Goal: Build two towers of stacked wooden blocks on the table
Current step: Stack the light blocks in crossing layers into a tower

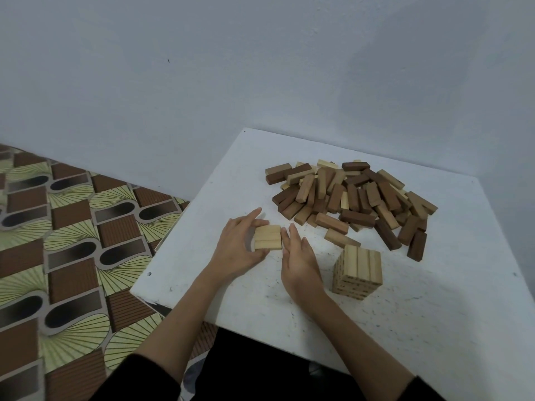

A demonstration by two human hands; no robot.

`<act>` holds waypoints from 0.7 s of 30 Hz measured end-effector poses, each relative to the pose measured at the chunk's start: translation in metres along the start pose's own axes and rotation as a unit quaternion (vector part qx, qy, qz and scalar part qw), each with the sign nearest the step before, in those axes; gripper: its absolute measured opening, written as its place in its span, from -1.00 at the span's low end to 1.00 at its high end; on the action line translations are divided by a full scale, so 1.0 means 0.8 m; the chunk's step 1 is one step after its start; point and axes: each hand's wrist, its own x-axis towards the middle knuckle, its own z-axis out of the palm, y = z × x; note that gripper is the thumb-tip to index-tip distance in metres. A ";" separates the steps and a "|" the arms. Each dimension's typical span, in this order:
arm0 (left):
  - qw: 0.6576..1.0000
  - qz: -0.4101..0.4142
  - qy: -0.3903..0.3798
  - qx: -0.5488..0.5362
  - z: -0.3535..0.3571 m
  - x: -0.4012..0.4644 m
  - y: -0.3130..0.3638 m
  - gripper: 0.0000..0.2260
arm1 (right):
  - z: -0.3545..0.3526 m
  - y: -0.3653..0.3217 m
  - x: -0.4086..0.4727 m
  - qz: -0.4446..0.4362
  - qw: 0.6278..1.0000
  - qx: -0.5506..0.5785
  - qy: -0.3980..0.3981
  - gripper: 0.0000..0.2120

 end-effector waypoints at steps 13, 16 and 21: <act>1.000 -0.005 0.006 0.005 0.002 0.001 -0.003 -0.26 | -0.007 -0.008 -0.003 0.014 0.999 -0.021 -0.031 -0.50; 1.000 -0.012 0.004 0.015 0.002 0.001 -0.004 -0.25 | -0.006 -0.009 -0.002 0.017 0.999 -0.028 -0.031 -0.50; 1.000 -0.019 0.000 0.018 0.003 0.002 -0.002 -0.24 | -0.007 -0.009 -0.003 0.017 0.998 -0.035 -0.041 -0.49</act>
